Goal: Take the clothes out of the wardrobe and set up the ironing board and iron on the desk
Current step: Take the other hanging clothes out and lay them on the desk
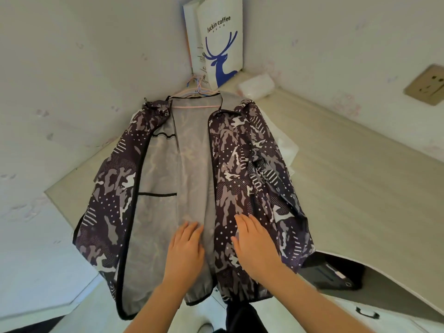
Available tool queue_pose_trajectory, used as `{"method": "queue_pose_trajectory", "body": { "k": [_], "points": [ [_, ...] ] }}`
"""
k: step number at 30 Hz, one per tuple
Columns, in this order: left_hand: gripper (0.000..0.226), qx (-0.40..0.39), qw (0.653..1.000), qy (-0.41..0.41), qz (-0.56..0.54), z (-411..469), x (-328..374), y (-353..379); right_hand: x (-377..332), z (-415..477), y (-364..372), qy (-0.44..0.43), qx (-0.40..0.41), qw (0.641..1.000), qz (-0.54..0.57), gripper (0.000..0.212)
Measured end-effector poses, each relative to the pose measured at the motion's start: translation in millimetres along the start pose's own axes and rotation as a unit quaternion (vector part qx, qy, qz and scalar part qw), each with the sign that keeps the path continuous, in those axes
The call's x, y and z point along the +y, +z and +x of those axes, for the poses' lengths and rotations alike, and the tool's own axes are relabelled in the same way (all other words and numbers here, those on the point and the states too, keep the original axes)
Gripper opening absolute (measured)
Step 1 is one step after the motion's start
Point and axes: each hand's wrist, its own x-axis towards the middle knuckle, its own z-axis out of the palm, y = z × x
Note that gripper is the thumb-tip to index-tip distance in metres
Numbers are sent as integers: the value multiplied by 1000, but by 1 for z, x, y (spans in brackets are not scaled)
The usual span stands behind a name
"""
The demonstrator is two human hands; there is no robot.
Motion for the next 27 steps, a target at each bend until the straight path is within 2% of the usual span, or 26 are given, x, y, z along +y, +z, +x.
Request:
{"method": "queue_pose_trajectory", "body": {
  "k": [6, 13, 20, 27],
  "points": [
    [46, -31, 998, 58, -20, -29, -15, -15, -30, -41, 24, 57, 39, 997, 15, 55],
    [38, 11, 984, 168, -58, -79, -20, -34, -65, -110, 50, 147, 59, 987, 40, 55],
    [41, -25, 960, 275, -49, -118, 17, -31, -67, -199, 62, 259, 80, 962, 29, 54],
    [36, -62, 911, 408, -28, -161, 74, -6, -56, -298, 81, 370, 128, 919, 53, 51]
  ]
}}
